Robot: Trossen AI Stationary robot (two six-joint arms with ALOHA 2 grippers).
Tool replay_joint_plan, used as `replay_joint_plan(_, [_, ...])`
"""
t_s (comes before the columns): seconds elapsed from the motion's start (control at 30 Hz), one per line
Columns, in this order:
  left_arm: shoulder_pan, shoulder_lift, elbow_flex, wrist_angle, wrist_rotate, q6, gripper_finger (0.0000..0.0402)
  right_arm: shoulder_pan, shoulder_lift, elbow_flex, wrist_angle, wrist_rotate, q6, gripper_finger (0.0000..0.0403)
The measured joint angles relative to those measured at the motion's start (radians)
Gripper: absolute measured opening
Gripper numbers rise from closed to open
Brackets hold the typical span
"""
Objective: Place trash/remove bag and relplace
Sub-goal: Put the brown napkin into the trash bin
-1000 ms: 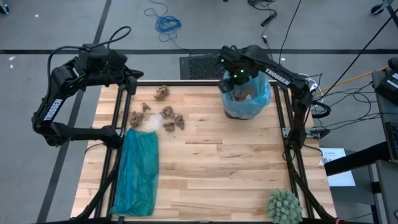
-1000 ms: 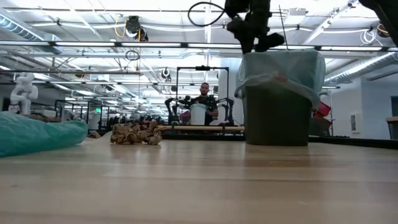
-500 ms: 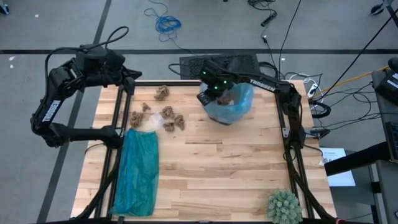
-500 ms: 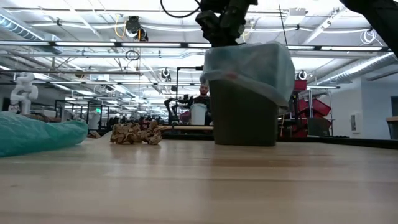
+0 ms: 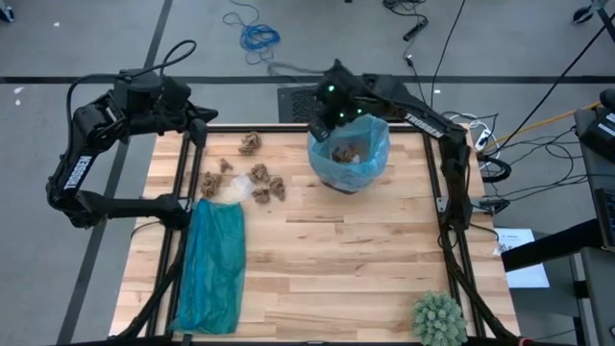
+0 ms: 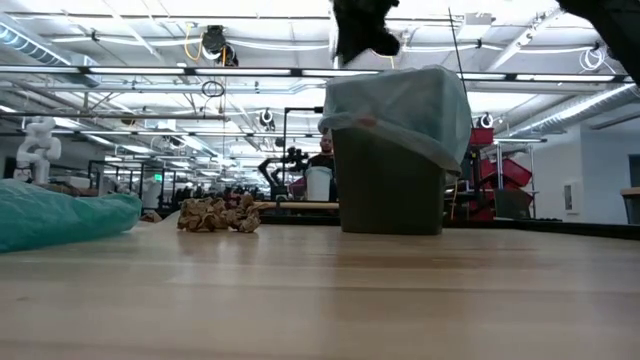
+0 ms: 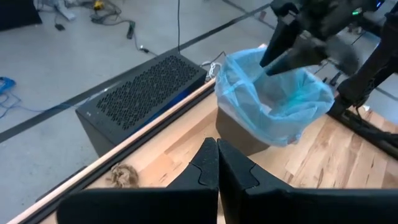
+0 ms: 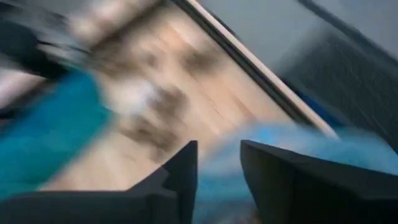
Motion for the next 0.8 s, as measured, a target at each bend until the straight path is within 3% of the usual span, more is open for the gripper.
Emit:
replay_joint_plan(0.1, [0.000,-0.012,0.000,0.018,0.006,-0.013,0.0000,0.039,-0.005,0.002,0.182,-0.159,-0.075,0.0147])
replay_joint_plan(0.17, [0.000,-0.019,0.001,0.036,0.009,-0.024,0.0000,0.075,0.018,0.002,0.247,-0.190,-0.097,0.0155])
replay_joint_plan(0.47, [0.000,-0.041,0.001,0.102,0.008,-0.025,0.0000,0.158,0.268,-0.002,0.273,-0.163,-0.115,0.0160])
replay_joint_plan(0.8, [0.000,-0.041,0.001,0.090,0.005,-0.025,0.0000,0.173,0.474,-0.002,0.331,-0.098,-0.091,0.0160])
